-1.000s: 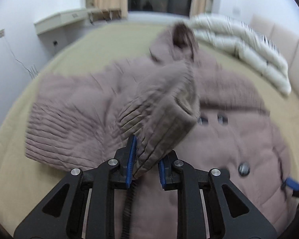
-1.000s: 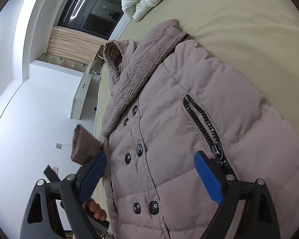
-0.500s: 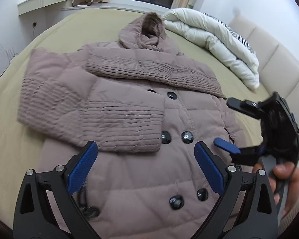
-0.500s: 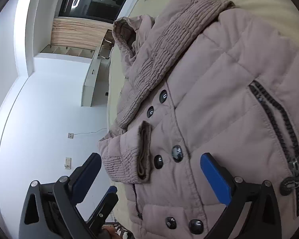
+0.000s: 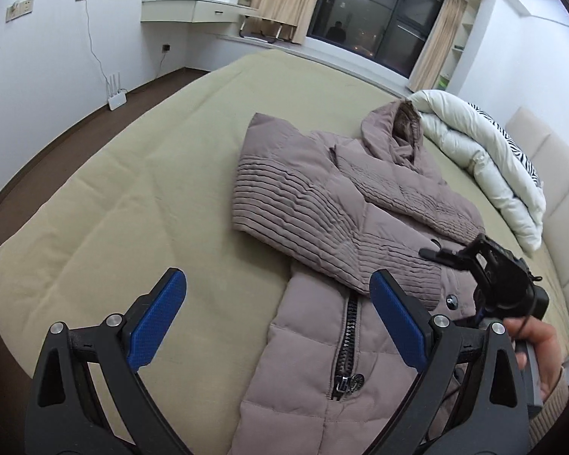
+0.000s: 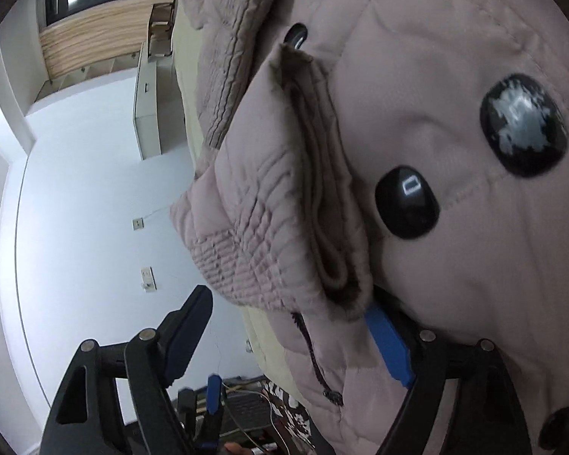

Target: Fold large clothes

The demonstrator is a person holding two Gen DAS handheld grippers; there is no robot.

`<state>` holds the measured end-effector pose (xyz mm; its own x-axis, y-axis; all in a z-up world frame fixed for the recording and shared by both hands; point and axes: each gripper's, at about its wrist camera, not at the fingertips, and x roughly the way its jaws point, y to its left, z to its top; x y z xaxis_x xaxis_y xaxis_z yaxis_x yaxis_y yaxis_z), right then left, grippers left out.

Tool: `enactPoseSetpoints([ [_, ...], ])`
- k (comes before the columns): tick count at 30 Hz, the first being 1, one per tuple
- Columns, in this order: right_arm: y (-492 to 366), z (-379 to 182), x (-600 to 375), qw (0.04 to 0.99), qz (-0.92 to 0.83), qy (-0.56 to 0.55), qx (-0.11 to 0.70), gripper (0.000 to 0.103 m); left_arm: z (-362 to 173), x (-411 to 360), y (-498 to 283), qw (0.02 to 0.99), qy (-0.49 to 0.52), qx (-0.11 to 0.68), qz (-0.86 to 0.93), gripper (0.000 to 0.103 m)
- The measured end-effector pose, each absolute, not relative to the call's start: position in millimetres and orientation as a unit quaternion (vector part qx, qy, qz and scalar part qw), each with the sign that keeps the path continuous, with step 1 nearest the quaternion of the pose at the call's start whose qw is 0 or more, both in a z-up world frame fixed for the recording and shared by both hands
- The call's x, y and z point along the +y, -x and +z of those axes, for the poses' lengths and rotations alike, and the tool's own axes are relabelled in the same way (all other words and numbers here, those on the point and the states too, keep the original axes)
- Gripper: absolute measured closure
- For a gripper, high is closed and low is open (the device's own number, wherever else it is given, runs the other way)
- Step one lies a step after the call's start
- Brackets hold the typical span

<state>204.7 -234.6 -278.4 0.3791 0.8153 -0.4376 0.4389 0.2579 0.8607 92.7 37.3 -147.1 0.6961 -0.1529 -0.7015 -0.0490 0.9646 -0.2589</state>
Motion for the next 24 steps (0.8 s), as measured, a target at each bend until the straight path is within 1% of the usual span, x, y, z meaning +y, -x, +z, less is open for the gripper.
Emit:
enactPoseSetpoints([
  [1,-208,-278,-237,0.591,0.153,-0.599,0.518,0.024,-148,39,-93,0.912,0.130,0.388,-0.030,0.005],
  [2,-213,-276,-238,0.602,0.149,-0.597,0.508,0.029,-150,41,-93,0.911,0.129,0.390,-0.030,0.005],
  [3,-216,-274,-239,0.612,0.145,-0.592,0.503,0.037,-152,41,-94,0.910,0.129,0.393,-0.031,0.005],
  [4,-221,-274,-239,0.620,0.141,-0.588,0.500,0.041,-154,42,-95,0.908,0.129,0.397,-0.033,0.005],
  [5,-226,-276,-240,0.621,0.141,-0.587,0.499,0.057,-155,42,-96,0.907,0.128,0.399,-0.034,0.005],
  [6,-230,-276,-242,0.622,0.140,-0.585,0.501,0.080,-158,40,-99,0.907,0.128,0.399,-0.035,0.005],
  [8,-236,-272,-242,0.627,0.145,-0.573,0.508,0.080,-160,39,-104,0.909,0.124,0.396,-0.040,0.005],
  [10,-243,-247,-245,0.652,0.167,-0.548,0.497,0.082,-164,35,-112,0.910,0.124,0.394,-0.043,0.005],
  [13,-258,-193,-253,0.689,0.200,-0.524,0.460,0.082,-173,30,-131,0.900,0.153,0.403,-0.059,0.005],
  [19,-279,-60,-277,0.749,0.279,-0.478,0.365,0.083,-189,6,-191,0.892,0.208,0.397,-0.061,0.005],
  [24,-280,7,-293,0.769,0.321,-0.458,0.309,0.083,-207,-19,-259,0.896,0.179,0.405,-0.010,0.005],
])
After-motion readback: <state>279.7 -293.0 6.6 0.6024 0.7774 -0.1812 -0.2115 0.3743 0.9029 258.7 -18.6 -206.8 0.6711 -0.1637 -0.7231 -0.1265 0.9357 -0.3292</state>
